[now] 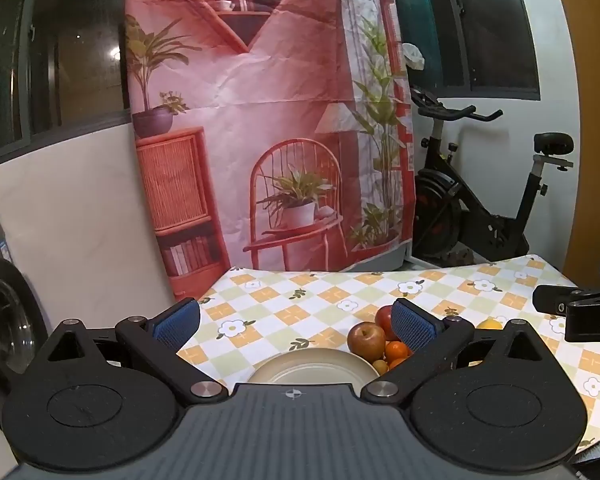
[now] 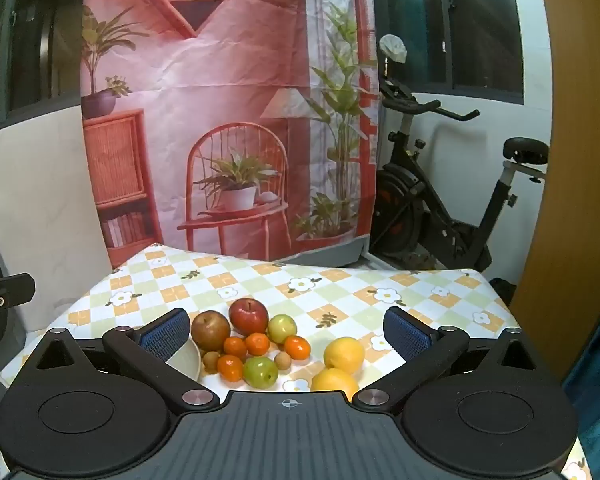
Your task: Organize fruits
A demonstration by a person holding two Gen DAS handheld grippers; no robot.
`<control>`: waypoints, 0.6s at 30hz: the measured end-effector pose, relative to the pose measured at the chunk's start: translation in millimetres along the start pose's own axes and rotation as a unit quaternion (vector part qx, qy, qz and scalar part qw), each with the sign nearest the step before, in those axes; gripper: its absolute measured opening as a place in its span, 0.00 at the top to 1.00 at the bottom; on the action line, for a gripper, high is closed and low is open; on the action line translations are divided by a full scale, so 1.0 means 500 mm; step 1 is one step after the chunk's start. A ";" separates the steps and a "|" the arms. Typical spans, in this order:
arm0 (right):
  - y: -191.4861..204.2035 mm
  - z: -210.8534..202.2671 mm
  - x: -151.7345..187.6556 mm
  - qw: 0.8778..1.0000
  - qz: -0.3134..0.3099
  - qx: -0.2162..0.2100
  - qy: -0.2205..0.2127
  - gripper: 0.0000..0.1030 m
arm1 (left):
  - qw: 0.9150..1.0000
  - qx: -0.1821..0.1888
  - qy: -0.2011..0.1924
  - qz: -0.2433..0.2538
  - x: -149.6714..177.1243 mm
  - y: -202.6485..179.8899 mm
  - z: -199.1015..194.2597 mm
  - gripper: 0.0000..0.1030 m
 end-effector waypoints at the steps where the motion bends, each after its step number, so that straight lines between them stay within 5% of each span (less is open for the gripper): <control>1: 0.000 0.000 0.000 1.000 0.000 0.000 0.000 0.00 | 1.000 -0.001 -0.002 0.002 0.000 0.000 0.000 0.00; 18: -0.003 -0.004 0.002 1.000 0.002 -0.003 -0.004 0.00 | 1.000 -0.001 -0.014 -0.007 0.001 0.004 -0.011 0.00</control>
Point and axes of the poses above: each gripper's, at about its wrist camera, not at the fingertips, and z roughly the way its jaws point, y to its left, x to its underside, the point moved 1 cm from there along z, roughly the way its jaws point, and after that the axes turned 12 degrees about z, right-handed, at the moved point
